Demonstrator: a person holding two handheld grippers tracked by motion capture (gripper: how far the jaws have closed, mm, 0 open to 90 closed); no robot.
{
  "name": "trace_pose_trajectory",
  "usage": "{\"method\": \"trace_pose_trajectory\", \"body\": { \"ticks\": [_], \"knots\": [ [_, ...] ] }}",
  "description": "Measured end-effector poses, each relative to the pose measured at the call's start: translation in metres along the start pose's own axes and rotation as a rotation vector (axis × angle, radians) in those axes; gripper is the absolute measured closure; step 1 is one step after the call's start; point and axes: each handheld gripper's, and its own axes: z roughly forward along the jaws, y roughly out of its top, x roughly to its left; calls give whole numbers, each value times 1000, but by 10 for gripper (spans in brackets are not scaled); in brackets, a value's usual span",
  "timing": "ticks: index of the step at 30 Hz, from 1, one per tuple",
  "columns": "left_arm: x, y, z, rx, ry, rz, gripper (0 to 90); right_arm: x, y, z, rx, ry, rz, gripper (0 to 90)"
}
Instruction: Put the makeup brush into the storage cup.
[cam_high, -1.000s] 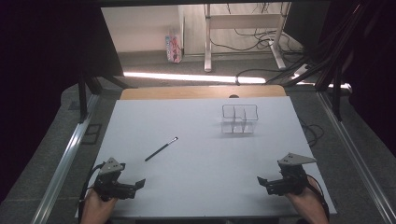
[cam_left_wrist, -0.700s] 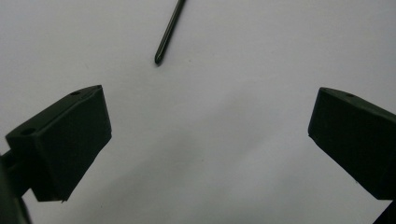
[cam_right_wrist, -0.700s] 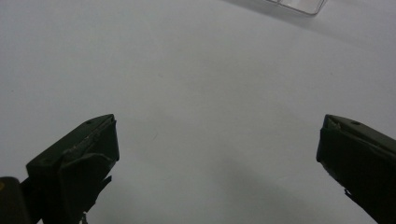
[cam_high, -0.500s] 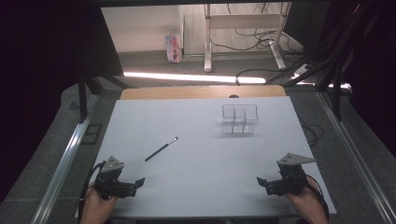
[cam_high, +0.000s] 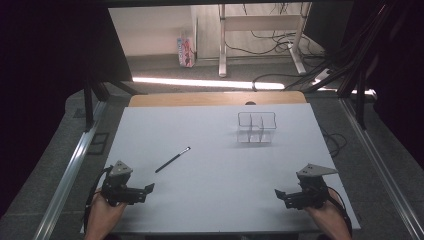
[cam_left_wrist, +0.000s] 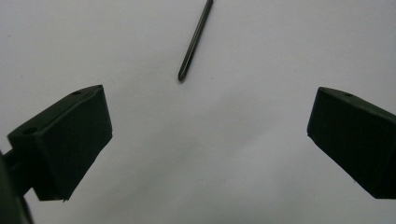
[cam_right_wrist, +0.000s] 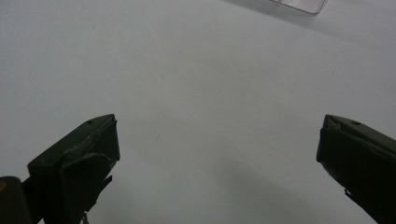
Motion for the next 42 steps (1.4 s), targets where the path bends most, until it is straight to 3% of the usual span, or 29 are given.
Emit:
{"method": "trace_pose_trajectory", "body": {
  "ticks": [12,28,42],
  "knots": [
    [5,12,9,38,-21,10,2,1,0,2,17,2,-7,0],
    [14,32,22,99,-5,68,7,0,-1,3,18,1,-12,0],
    [23,49,37,156,7,94,7,1,-1,5,39,-8,-16,0]
  ]
}}
